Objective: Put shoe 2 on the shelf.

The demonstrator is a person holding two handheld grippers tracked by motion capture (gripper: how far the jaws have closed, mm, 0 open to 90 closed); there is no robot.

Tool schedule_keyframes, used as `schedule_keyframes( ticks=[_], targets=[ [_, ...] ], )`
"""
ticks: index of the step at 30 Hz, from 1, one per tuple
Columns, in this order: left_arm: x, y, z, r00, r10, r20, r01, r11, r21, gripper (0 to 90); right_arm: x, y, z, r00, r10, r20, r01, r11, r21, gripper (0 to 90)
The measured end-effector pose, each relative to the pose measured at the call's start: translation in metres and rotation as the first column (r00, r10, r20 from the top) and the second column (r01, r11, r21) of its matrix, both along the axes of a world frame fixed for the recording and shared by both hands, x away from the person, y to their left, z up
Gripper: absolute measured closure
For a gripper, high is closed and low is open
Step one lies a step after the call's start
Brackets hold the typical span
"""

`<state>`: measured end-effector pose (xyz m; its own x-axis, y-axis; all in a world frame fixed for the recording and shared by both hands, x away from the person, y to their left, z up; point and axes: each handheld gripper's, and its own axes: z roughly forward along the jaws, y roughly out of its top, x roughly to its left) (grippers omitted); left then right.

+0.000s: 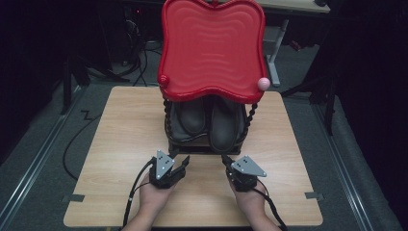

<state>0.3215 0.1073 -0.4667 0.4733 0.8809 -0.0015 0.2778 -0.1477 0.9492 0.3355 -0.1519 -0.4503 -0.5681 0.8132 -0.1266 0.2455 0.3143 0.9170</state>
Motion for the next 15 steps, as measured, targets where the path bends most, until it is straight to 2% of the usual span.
schedule_keyframes(
  ticks=[2,8,15],
  targets=[
    [-0.002,0.004,-0.006,0.9999,-0.002,-0.014,0.002,0.9994,0.034,53.1,0.004,0.001,0.001,1.0000,-0.008,0.003,0.008,1.000,0.001,89.9],
    [-0.003,0.008,-0.013,0.9995,-0.010,-0.028,0.011,0.9998,0.015,55.1,0.016,0.002,0.006,0.9998,-0.021,0.006,0.021,1.000,0.008,89.8],
    [-0.007,0.006,-0.015,0.9995,-0.028,-0.014,0.029,0.9995,0.012,55.6,0.031,0.007,0.009,0.9993,-0.038,-0.002,0.038,0.999,0.023,89.8]
  ],
)
